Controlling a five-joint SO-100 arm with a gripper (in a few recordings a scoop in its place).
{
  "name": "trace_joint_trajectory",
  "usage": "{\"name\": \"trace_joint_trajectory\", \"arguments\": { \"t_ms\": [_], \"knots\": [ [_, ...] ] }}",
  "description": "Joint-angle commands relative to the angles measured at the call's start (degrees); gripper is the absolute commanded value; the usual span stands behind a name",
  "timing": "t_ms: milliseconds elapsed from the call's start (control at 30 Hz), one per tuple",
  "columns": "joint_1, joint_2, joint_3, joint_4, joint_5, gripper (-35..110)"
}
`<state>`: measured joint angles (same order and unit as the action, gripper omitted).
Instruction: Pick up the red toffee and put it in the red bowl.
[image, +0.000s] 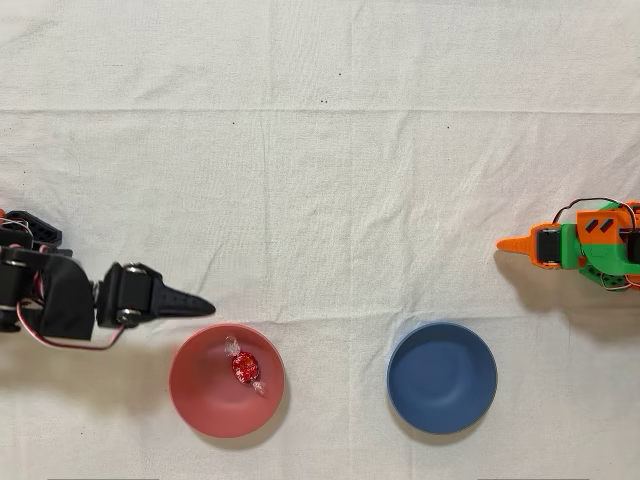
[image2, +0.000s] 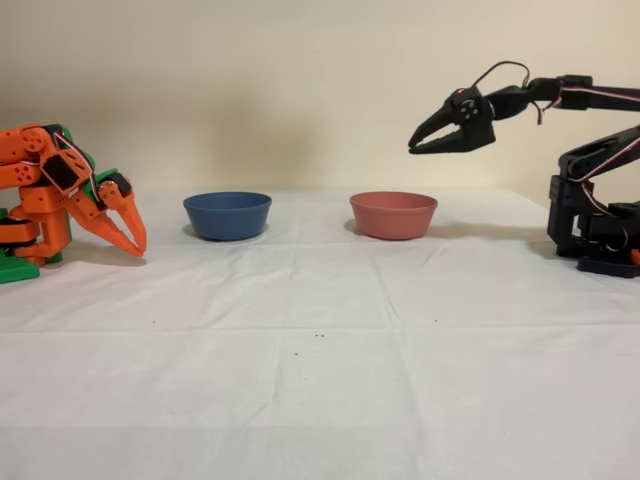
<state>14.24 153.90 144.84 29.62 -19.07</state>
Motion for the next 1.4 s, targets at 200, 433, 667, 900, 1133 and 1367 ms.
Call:
{"name": "trace_joint_trajectory", "arguments": {
  "t_ms": [200,433,667,900,1133,1367],
  "knots": [
    [-4.8,22.2,12.7,8.3,9.8,1],
    [-7.9,29.7,17.1,16.1,13.4,1],
    [-8.1,30.3,23.0,18.2,15.6,1],
    [-8.8,30.4,28.3,18.3,16.0,1],
    [-9.5,30.4,30.7,20.8,16.7,1],
    [-9.5,30.4,30.7,20.9,16.9,1]
  ]
}}
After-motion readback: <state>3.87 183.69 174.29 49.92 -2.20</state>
